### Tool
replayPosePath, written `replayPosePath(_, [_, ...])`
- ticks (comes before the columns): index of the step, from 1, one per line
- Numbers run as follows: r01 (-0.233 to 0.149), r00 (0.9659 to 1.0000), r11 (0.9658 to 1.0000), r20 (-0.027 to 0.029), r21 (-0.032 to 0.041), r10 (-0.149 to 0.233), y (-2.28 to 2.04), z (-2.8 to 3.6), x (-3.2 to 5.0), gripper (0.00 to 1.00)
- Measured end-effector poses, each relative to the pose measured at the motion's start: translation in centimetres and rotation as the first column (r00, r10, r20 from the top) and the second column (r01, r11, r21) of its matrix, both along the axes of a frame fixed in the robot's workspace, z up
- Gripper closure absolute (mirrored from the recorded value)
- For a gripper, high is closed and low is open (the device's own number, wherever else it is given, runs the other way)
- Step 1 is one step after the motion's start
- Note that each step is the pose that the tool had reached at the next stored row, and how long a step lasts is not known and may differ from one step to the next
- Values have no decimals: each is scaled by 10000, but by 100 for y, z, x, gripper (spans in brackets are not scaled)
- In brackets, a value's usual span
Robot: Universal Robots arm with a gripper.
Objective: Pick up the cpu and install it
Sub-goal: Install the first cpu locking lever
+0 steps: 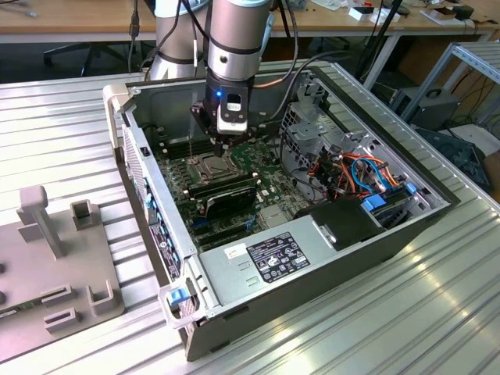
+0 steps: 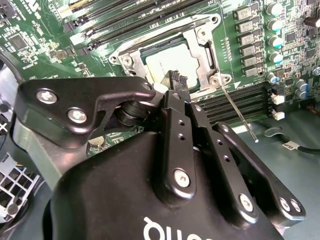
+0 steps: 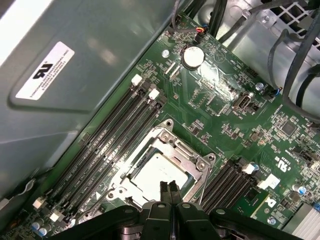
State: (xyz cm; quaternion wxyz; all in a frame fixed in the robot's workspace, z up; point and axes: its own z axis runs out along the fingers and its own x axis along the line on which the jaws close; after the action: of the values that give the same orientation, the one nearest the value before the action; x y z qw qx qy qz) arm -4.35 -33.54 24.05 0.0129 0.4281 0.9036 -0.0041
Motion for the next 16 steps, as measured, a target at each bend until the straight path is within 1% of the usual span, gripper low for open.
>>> replayPosePath(5, [-517, 9987, 9987, 0, 0, 517, 0, 0, 0, 89])
replayPosePath(6, [-693, 9976, 9976, 0, 0, 693, 0, 0, 0, 89])
replayPosePath(8, [-891, 9960, 9960, 0, 0, 891, 0, 0, 0, 89])
replayPosePath(9, [-1103, 9939, 9939, 0, 0, 1103, 0, 0, 0, 89])
replayPosePath(11, [-1524, 9883, 9883, 0, 0, 1524, 0, 0, 0, 89])
replayPosePath(14, [-1927, 9813, 9813, 0, 0, 1927, 0, 0, 0, 89])
replayPosePath(15, [-2059, 9786, 9786, 0, 0, 2059, 0, 0, 0, 89])
replayPosePath(16, [-2220, 9751, 9751, 0, 0, 2220, 0, 0, 0, 89])
